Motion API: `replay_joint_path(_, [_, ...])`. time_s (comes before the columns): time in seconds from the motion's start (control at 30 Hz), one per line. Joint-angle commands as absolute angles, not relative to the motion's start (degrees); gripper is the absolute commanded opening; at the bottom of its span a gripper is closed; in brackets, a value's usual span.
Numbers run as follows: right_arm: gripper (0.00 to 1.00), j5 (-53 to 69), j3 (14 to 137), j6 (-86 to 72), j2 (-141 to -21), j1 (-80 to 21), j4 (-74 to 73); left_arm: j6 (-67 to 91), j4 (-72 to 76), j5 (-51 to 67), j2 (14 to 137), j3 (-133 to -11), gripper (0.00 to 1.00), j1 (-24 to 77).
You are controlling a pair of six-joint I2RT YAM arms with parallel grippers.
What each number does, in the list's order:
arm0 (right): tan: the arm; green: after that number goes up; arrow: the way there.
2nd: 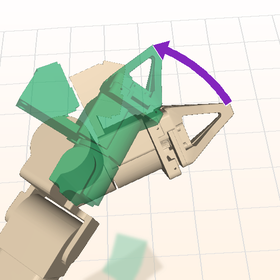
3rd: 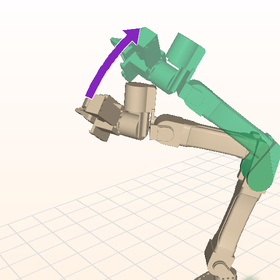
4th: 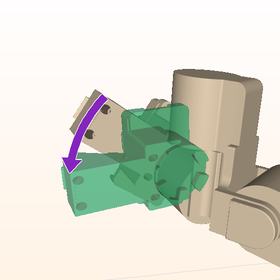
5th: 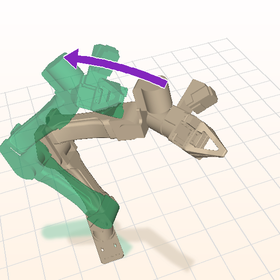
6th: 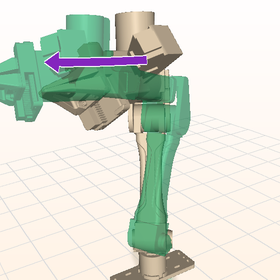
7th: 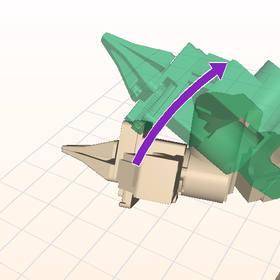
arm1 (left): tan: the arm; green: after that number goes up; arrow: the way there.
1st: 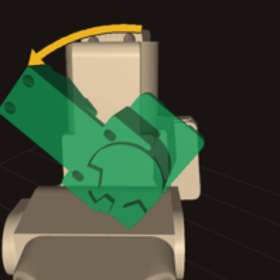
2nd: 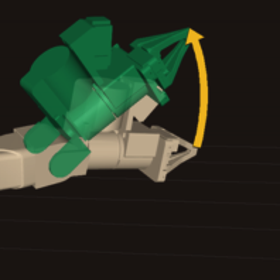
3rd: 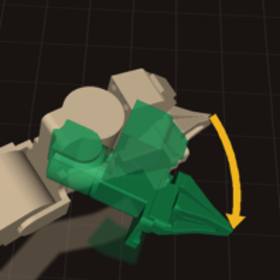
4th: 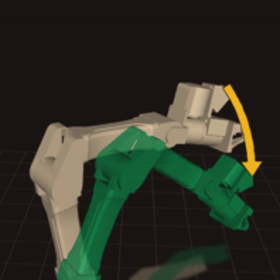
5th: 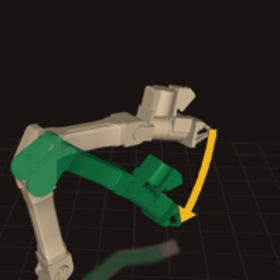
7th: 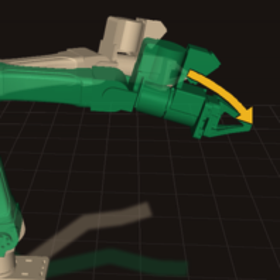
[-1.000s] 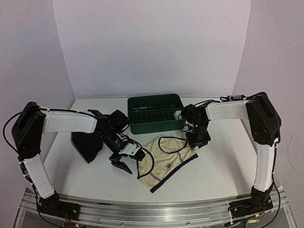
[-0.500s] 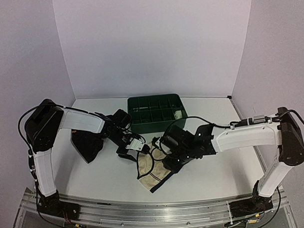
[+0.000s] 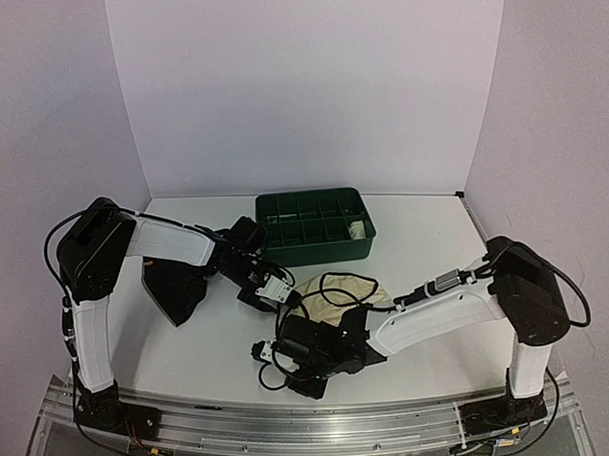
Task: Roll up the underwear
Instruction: Fold the underwear at the center of the board.
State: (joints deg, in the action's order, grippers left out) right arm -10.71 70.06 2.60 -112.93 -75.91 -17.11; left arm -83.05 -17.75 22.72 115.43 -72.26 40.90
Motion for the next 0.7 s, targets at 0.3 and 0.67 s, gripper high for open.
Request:
replay_joint_path(0.3, [0.00,-14.2,65.9,2.4,-112.7,-75.5,-20.3,-87.6,-25.6,19.2,117.9,-72.8,0.00,40.9])
replay_joint_path(0.67, [0.00,-5.7,59.6,9.2,-102.8,-75.2,-25.4,-81.0,-35.0,20.4,115.1,-73.3,0.00,41.3])
